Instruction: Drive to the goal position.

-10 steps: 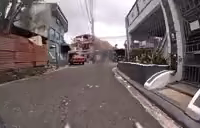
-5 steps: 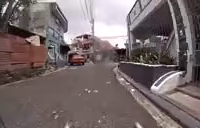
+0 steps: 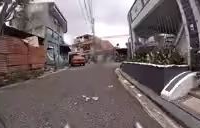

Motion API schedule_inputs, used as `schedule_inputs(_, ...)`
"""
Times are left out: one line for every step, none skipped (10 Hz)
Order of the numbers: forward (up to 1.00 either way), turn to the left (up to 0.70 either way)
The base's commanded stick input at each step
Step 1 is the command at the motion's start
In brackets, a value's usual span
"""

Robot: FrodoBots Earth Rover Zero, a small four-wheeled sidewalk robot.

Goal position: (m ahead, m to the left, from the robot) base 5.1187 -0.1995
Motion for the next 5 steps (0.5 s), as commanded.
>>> schedule_inputs(0.7, 0.0)
schedule_inputs(0.7, 0.0)
schedule_inputs(0.7, 0.0)
schedule_inputs(0.7, 0.0)
schedule_inputs(0.7, 0.0)
